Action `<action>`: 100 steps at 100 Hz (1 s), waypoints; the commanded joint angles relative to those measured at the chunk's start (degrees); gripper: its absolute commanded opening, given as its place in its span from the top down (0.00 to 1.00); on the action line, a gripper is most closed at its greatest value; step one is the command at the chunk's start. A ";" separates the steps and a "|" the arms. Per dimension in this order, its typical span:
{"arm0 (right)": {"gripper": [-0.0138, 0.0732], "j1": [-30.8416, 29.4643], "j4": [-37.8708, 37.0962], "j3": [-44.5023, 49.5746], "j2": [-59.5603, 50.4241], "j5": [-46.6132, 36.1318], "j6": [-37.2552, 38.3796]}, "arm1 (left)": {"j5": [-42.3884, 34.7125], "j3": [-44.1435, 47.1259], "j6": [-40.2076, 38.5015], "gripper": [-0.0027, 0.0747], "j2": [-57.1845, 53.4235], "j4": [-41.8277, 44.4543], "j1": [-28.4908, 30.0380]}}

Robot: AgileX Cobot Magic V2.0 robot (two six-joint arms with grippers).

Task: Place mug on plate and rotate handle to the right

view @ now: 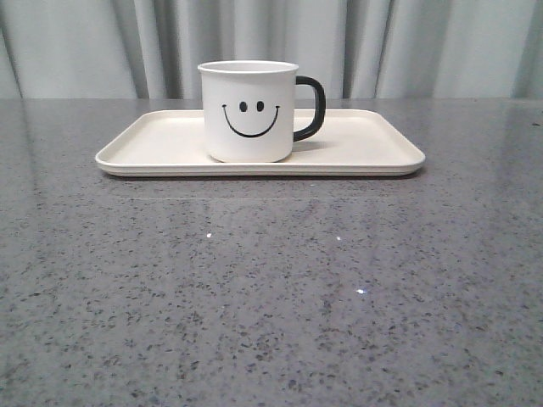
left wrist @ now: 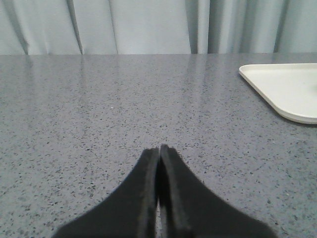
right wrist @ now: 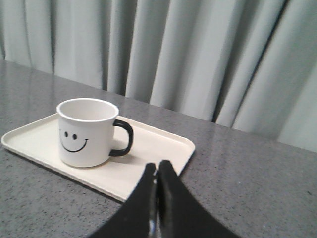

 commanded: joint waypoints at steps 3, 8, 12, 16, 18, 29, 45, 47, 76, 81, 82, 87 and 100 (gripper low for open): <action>0.91 -4.28 -4.10 1.58 -2.36 -6.38 5.64 | -4.63 0.27 -0.11 0.99 -1.80 -0.66 0.01; 0.91 -6.48 -4.85 3.06 -3.78 -6.29 6.35 | -4.63 0.27 -0.11 0.99 -1.80 -0.66 0.01; 0.91 -8.35 -4.90 4.30 -5.01 -6.18 6.35 | -4.63 0.27 -0.11 0.99 -1.80 -0.66 0.01; 0.91 -9.89 -4.85 5.51 -6.30 -5.89 6.35 | -4.63 0.27 -0.11 0.99 -1.80 -0.66 0.01; 0.91 -10.80 -4.85 5.92 -6.99 -5.71 6.35 | -4.63 0.27 -0.11 0.99 -1.80 -0.66 0.01; 0.91 -15.58 -4.85 8.98 -10.47 -4.68 6.35 | -4.63 0.27 -0.11 0.99 -1.80 -0.66 0.01; 0.91 -20.63 -4.85 12.78 -14.96 -4.02 6.81 | -4.63 0.27 -0.11 0.99 -1.80 -0.66 0.01; 0.91 -21.14 -4.85 13.21 -15.48 -3.96 6.99 | -4.63 0.27 -0.11 0.99 -1.80 -0.66 0.01; 0.91 -24.50 -5.48 16.61 -23.76 3.89 10.42 | -4.63 0.27 -0.11 0.99 -1.80 -0.66 0.01; 0.91 -24.57 -5.48 16.61 -24.58 5.91 10.42 | -4.63 0.27 -0.11 0.99 -1.80 -0.66 0.01; 0.91 -24.57 -5.48 16.61 -24.58 6.27 10.42 | -4.63 0.27 -0.11 0.99 -1.80 -0.66 0.01; 0.91 -24.61 -5.48 16.61 -24.46 7.45 10.42 | -4.63 0.27 -0.11 0.99 -1.80 -0.66 0.01; 0.91 -24.71 -5.91 16.61 -24.46 7.70 10.42 | -4.63 0.27 -0.11 0.99 -1.80 -0.66 0.01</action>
